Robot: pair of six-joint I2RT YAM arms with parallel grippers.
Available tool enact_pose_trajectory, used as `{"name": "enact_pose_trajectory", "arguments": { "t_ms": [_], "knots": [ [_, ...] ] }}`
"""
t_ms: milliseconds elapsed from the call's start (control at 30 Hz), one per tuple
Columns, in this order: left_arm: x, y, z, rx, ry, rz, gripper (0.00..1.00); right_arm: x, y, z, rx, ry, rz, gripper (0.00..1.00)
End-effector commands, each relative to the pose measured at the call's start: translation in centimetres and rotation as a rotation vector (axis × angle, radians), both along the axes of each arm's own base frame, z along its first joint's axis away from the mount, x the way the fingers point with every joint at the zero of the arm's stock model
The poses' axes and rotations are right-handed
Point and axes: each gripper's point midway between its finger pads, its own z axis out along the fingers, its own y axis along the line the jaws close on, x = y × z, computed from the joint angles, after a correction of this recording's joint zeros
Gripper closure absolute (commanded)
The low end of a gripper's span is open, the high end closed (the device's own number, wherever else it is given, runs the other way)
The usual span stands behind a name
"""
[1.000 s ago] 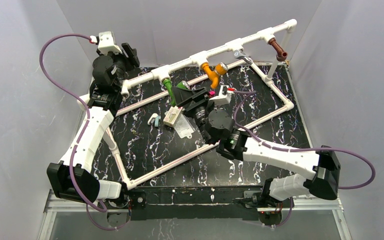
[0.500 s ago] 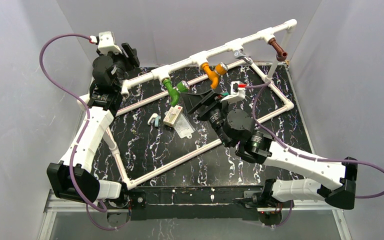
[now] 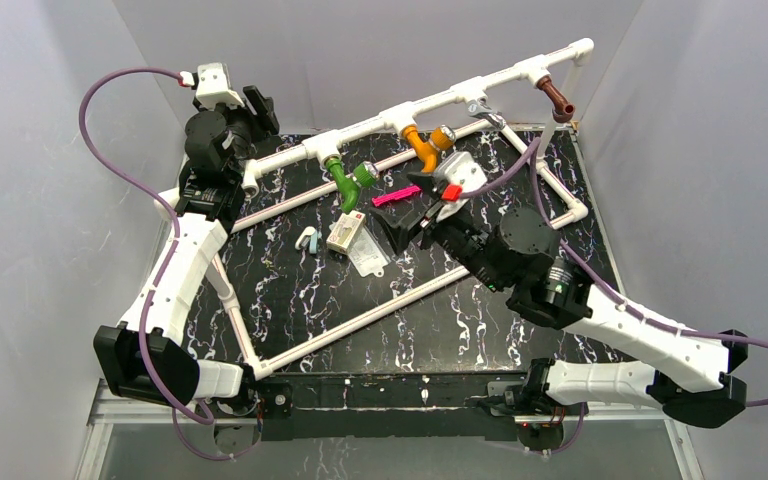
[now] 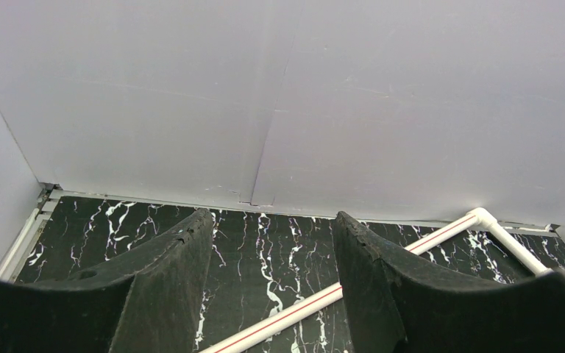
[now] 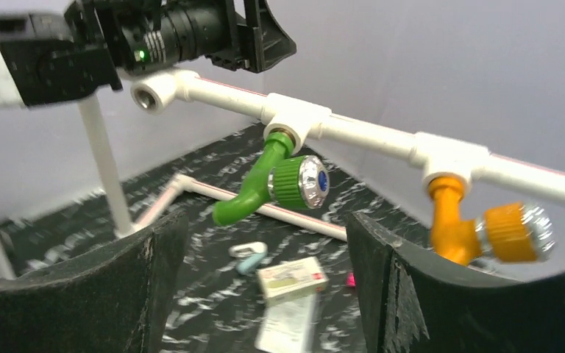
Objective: Install the water faucets
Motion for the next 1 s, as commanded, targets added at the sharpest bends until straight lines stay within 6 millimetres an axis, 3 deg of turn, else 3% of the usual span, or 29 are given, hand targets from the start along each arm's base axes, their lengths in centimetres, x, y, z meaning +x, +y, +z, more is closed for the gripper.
{"name": "enact_pose_trajectory", "arguments": {
  "t_ms": [0,333,533,667,967],
  "knots": [
    [-2.7,-0.3,-21.2,0.131,0.616,-0.018,0.42,-0.2,-1.0,1.7,-0.302,-0.356,0.019,0.13],
    [-2.7,-0.1,-21.2,0.135,0.616,-0.016,0.41,1.3,0.0,3.5,-0.7,-0.768,-0.017,0.09],
    [-2.7,-0.2,-21.3,0.137,0.619,-0.02,0.41,4.5,1.1,-0.2,-1.135,-0.953,-0.103,0.06],
    [-2.7,-0.2,-21.3,0.139,0.619,-0.02,0.41,4.9,2.1,0.2,-1.187,-1.033,-0.12,0.05],
    [-2.7,-0.3,-21.5,0.139,0.623,-0.022,0.41,4.6,5.2,-0.9,-1.313,-1.116,-0.053,0.06]
  ]
}}
